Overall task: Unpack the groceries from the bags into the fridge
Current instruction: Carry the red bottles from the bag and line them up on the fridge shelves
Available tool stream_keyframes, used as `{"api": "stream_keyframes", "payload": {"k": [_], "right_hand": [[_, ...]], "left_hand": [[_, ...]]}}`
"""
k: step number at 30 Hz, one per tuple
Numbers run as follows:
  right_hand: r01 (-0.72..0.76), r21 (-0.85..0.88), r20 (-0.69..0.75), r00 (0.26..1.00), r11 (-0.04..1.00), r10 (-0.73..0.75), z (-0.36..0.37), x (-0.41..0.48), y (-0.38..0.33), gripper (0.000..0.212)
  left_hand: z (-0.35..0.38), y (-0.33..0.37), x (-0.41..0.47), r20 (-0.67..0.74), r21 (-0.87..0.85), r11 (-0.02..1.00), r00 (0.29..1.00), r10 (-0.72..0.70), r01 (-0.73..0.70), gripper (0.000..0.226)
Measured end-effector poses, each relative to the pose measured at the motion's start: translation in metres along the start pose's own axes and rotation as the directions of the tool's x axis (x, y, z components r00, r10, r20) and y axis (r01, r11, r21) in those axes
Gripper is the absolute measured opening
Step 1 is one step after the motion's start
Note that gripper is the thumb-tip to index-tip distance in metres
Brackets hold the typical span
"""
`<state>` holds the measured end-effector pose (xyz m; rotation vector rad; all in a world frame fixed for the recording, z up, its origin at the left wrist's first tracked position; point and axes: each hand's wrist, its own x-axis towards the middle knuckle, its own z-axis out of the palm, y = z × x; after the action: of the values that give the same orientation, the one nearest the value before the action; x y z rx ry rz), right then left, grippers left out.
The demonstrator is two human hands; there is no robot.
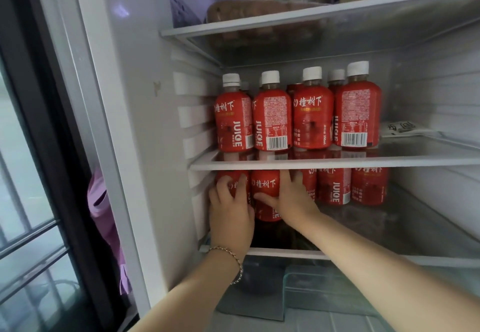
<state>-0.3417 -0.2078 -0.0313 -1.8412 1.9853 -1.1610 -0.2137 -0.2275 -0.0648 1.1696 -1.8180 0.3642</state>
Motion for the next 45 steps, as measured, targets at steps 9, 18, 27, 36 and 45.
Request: {"api": "stream_keyframes", "payload": {"k": [9,18,27,36,45], "right_hand": [[-0.134,-0.114,0.181,0.972,0.984,0.153,0.002,0.000,0.001,0.086],[0.089,-0.311,0.392,0.919,0.946,0.043,-0.050,-0.045,-0.020,0.027],[0.419,-0.263,0.568,0.795,0.869,-0.211,-0.061,-0.108,-0.065,0.023],[0.804,0.058,0.764,0.346,0.592,-0.545,-0.002,-0.267,-0.179,0.028],[0.885,0.419,0.711,-0.183,0.201,-0.679,0.033,-0.576,-0.277,0.028]], "left_hand": [[0.001,0.001,0.002,0.233,0.191,0.981,0.970,-0.067,0.022,0.086],[-0.041,0.014,0.004,0.590,0.298,0.947,0.803,-0.084,-0.121,0.074],[-0.176,0.041,-0.027,0.599,0.203,0.965,0.758,-0.258,0.168,0.026],[-0.356,0.004,-0.200,0.410,0.657,0.634,0.513,-0.754,0.407,0.028],[-0.597,0.083,-0.462,-0.046,0.735,0.103,0.200,-0.979,0.670,0.028]]}}
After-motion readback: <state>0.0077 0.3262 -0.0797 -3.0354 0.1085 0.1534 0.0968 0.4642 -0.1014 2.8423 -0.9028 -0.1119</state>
